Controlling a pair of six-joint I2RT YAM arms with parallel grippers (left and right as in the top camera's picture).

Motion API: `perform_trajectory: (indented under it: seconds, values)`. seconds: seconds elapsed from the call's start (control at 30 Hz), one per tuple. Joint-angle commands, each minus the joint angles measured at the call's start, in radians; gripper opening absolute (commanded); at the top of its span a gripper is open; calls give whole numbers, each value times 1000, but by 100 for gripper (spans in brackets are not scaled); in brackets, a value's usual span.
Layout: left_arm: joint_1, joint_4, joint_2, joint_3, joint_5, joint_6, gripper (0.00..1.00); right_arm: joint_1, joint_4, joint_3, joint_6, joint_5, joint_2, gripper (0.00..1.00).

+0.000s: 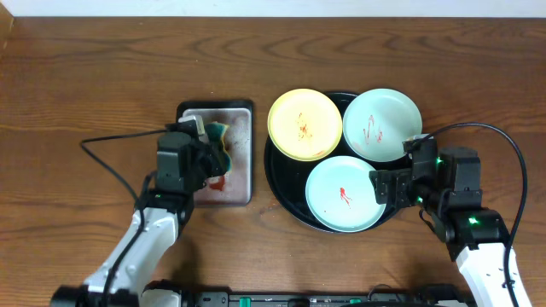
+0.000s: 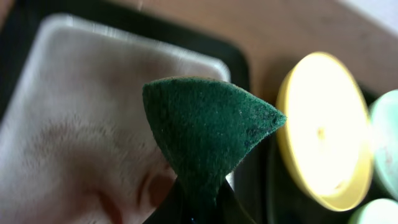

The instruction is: Clean dirty plates on tray and stack at the side

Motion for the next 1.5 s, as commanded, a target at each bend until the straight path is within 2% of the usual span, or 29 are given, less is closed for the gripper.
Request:
perform_trajectory:
  seconds: [0.0,0.47,0.87,1.47]
  values:
    - [-11,21,79,3,9,-5,7,9,0,17,9,-5,2,99]
    - [-108,55,233,3,16,-35,7,9,0,17,9,-5,1,99]
    - [-203,130,237,4,16,-48,7,9,0,17,9,-5,1,99]
    - [-204,146,235,4,117,-80,7,9,0,17,9,-4,1,99]
